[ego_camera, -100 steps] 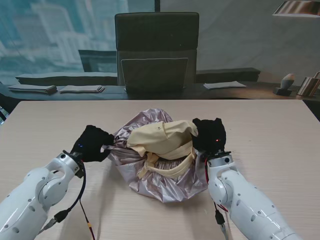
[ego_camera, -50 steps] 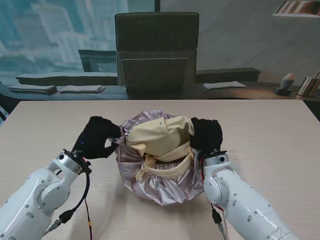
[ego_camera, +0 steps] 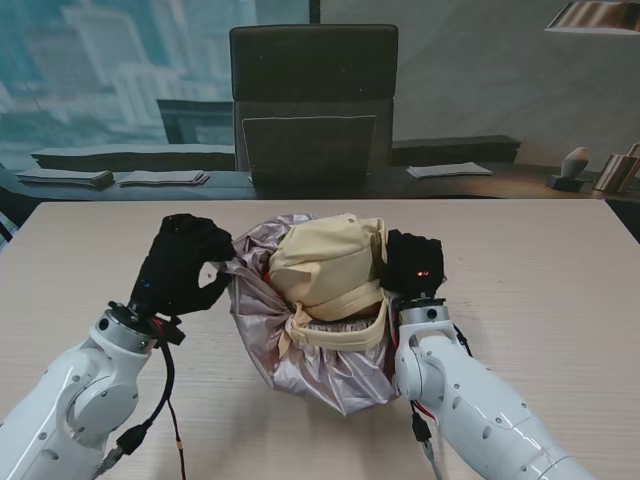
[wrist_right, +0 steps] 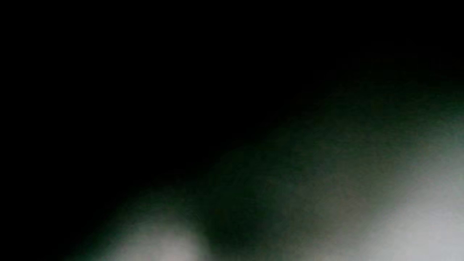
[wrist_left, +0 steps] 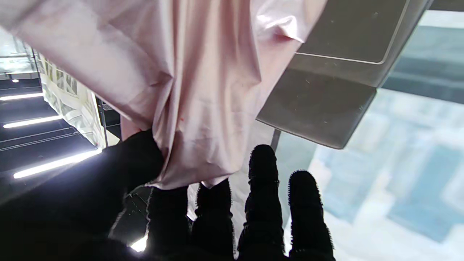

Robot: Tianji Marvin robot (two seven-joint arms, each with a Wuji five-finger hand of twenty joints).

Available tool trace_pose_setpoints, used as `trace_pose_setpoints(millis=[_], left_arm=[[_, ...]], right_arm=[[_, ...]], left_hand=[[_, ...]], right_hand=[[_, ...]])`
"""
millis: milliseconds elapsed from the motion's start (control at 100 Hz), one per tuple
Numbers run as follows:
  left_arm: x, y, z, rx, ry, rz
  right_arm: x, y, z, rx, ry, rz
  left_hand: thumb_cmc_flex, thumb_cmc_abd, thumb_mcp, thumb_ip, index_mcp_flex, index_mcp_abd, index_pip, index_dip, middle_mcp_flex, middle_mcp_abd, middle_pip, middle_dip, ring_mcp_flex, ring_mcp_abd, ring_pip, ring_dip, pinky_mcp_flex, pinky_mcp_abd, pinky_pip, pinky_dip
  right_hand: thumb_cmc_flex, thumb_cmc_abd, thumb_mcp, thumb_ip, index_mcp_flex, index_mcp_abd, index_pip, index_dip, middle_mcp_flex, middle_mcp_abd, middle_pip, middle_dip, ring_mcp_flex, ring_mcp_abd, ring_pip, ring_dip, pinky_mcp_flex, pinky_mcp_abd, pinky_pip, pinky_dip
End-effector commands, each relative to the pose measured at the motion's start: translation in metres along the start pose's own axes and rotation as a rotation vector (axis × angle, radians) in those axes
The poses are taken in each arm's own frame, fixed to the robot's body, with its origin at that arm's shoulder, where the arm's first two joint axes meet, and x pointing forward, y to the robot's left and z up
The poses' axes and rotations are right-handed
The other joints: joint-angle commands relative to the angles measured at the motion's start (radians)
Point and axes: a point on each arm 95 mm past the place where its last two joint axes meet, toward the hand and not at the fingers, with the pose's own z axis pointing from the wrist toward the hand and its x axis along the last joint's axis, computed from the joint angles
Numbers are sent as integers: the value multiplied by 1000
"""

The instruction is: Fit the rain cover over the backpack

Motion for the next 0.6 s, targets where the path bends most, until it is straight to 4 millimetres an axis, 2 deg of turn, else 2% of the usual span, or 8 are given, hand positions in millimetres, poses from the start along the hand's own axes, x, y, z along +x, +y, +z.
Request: trace_pose_setpoints(millis=[0, 130, 200, 350, 400, 500, 590], left_arm=[[0, -6, -5, -1, -19, 7], [-9, 0, -16, -87, -27, 69], [-12, 7, -20, -140, -19, 96], [-14, 21, -23, -214, 13, 135], [-14, 23, -24, -217, 9, 139], [-17, 21, -29, -227, -3, 178], [-21, 19, -34, -260, -11, 211]], right_arm=[[-6, -6, 2, 10, -60, 13], [-12, -6, 7, -19, -152, 77], [-11, -3, 9, -35, -232, 161], [-13, 2, 15, -72, -299, 231], [-12, 4, 18, -85, -326, 262], [-16, 5, 22, -109, -304, 246], [-19, 5, 23, -117, -211, 209]], left_hand=[[41, 39, 107, 74, 4, -12, 61, 32, -24, -15, 18, -4, 9, 12, 18, 21, -3, -13, 33, 21], [55, 9, 103, 59, 23, -22, 63, -5, -5, -24, -6, -18, 27, 11, -3, 8, 5, -15, 23, 18], [55, 6, 97, 46, 21, -30, 60, -18, -10, -33, -21, -27, 26, 7, -11, 4, 6, -16, 17, 16], [56, 16, 87, 24, 7, -54, 54, -28, -33, -47, -38, -52, 25, -5, -23, -2, 1, -22, 6, 12], [58, 16, 88, 22, 5, -54, 54, -28, -39, -47, -39, -57, 19, -7, -25, -2, -5, -23, 2, 11], [63, 10, 88, 18, 9, -52, 55, -29, -39, -47, -35, -63, 18, -8, -24, -1, -8, -21, 1, 10], [59, -13, 97, 22, 27, -52, 44, -43, -24, -52, -43, -88, 26, -11, -30, -5, -8, -22, 1, 10]], right_hand=[[227, -74, 153, 60, 79, 6, 86, -12, 88, 217, 191, 36, 61, -110, 210, 82, 56, 101, 78, 27], [216, -44, 148, 65, 72, 17, 78, -18, 87, 206, 190, 29, 61, -109, 206, 80, 56, 100, 79, 30], [221, -24, 141, 70, 69, 39, 70, -21, 87, 214, 185, 23, 60, -93, 206, 79, 54, 112, 77, 34], [218, -9, 138, 77, 64, 65, 59, -24, 88, 203, 192, 19, 60, -100, 212, 81, 60, 106, 97, 46], [226, 5, 131, 82, 62, 85, 55, -24, 88, 216, 187, 12, 59, -79, 210, 80, 59, 112, 91, 50], [223, 11, 129, 83, 63, 55, 62, -18, 88, 214, 190, 10, 59, -81, 211, 80, 59, 113, 89, 53], [206, 25, 125, 78, 62, 10, 66, -9, 87, 204, 192, 9, 61, -102, 209, 77, 56, 103, 77, 46]])
